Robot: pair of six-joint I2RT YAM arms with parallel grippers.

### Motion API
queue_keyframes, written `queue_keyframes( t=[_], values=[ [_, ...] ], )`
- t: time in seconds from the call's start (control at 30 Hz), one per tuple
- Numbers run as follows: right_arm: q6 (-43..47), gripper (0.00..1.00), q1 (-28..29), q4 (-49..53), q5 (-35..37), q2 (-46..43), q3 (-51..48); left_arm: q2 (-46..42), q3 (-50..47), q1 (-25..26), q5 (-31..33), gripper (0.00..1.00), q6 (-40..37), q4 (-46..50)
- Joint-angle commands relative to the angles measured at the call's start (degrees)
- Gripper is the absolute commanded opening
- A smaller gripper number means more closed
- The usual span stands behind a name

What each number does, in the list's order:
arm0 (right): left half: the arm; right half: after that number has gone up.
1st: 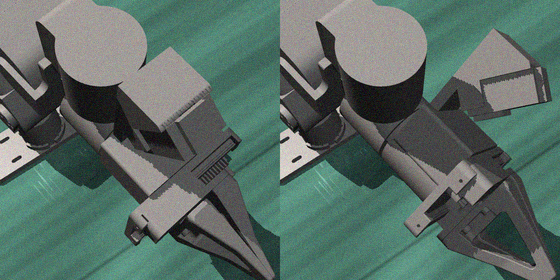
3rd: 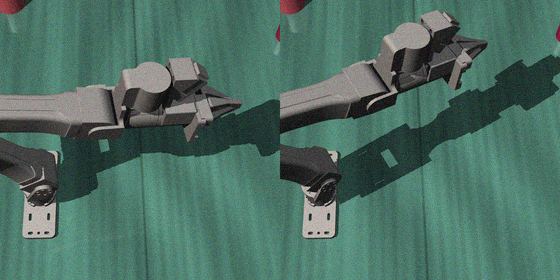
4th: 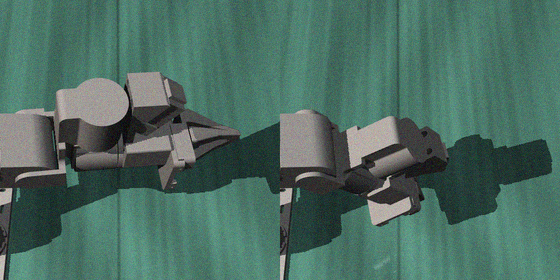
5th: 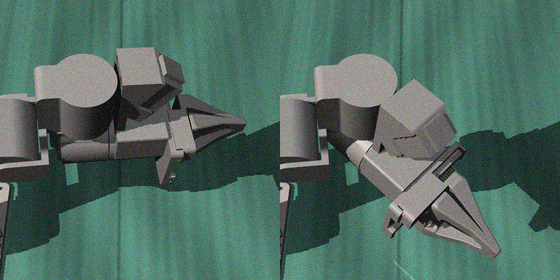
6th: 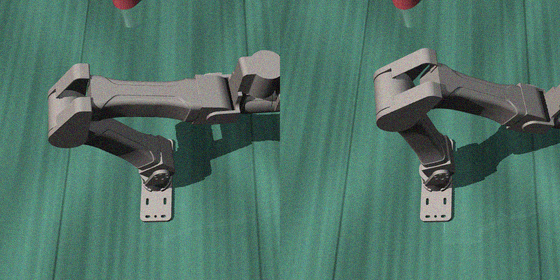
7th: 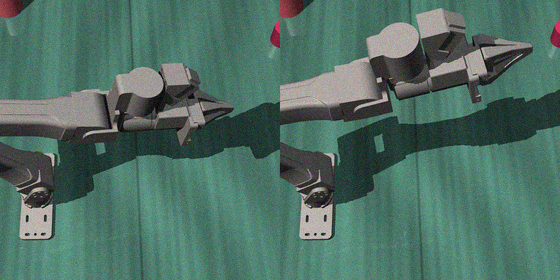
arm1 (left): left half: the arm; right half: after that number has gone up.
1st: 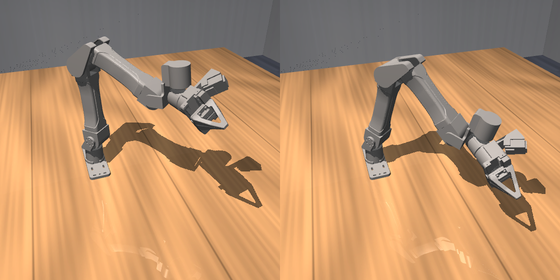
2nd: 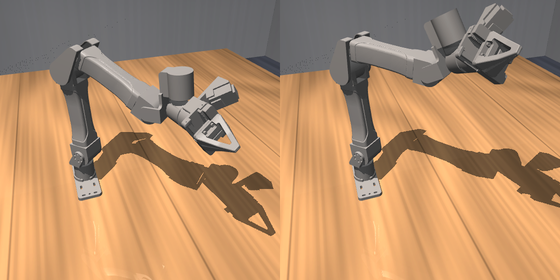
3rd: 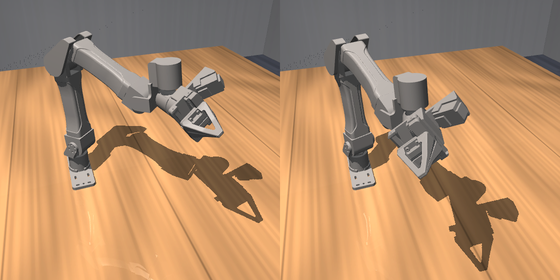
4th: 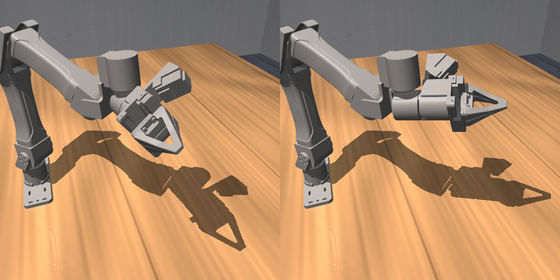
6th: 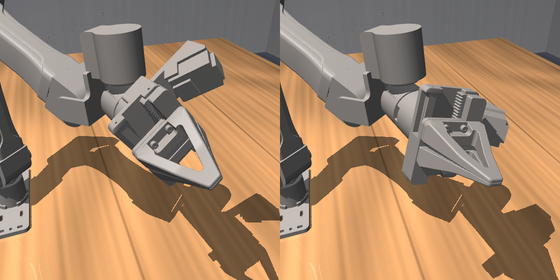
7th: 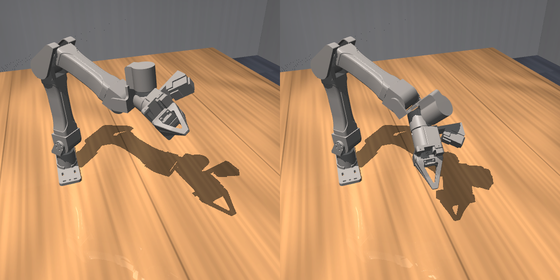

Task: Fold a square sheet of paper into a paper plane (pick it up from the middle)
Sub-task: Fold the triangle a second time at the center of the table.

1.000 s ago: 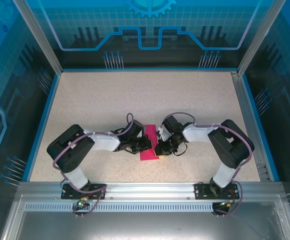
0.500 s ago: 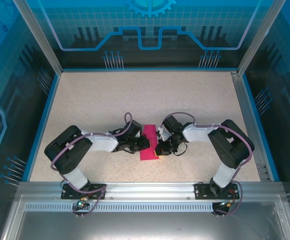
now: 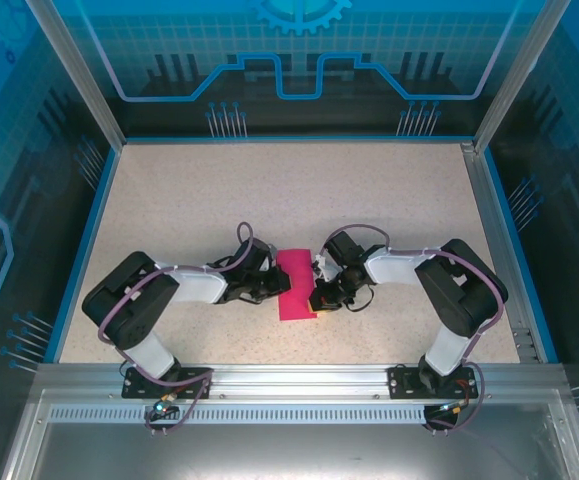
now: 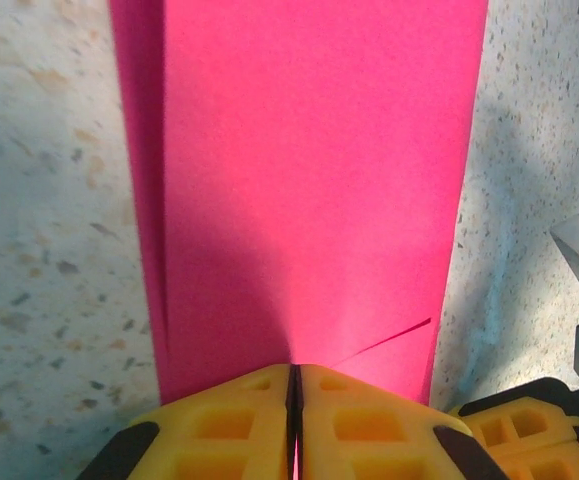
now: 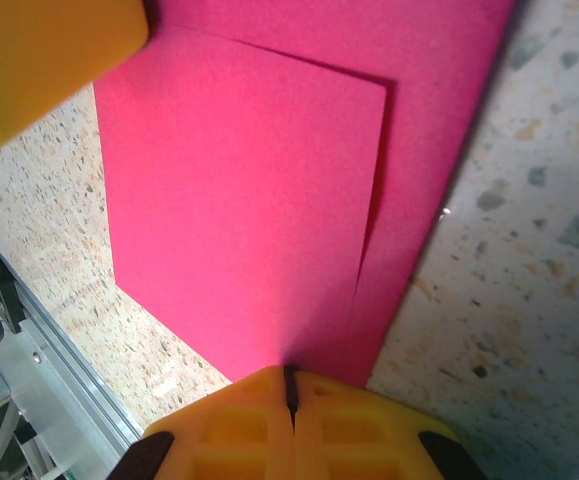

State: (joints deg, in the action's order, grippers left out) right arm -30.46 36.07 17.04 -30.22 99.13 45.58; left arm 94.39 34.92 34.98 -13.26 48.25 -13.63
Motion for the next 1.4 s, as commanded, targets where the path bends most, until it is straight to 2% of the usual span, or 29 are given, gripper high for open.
queue_keyframes(
  t=[0.0, 0.27, 0.5, 0.63, 0.97, 1.07, 1.37],
  values=[
    [-0.1, 0.04, 1.1, 3.7, 7.38, 3.02, -2.87, -0.47, -2.02, -3.13, 5.46, 0.13, -2.78, 3.55],
    [-0.23, 0.04, 1.09, 3.18, 6.33, 2.74, -2.61, -2.54, -1.56, -4.61, 4.37, 0.13, -3.95, 4.51],
    [-0.48, 0.04, 1.19, 3.18, 6.16, 2.28, -2.2, -11.22, -2.26, -4.36, -0.26, 0.16, -3.56, 4.45],
    [-0.63, 0.05, 1.14, 3.0, 5.81, 2.31, -1.65, -14.0, -1.55, -2.28, -3.84, 0.16, -4.07, 5.2],
    [-1.01, 0.05, 1.36, 3.35, 5.43, 1.38, -0.12, -4.07, -0.64, 0.5, -8.53, 0.14, -3.52, 0.95],
    [-1.1, 0.06, 1.45, 3.33, 5.47, 0.81, -0.05, -1.11, -0.18, 0.56, -8.16, 0.13, -3.07, -0.59],
    [-1.96, 0.09, 2.45, 3.71, 3.59, -3.41, 4.08, 2.36, 0.46, 0.59, -4.85, 0.1, -3.16, 4.4]
  ],
)
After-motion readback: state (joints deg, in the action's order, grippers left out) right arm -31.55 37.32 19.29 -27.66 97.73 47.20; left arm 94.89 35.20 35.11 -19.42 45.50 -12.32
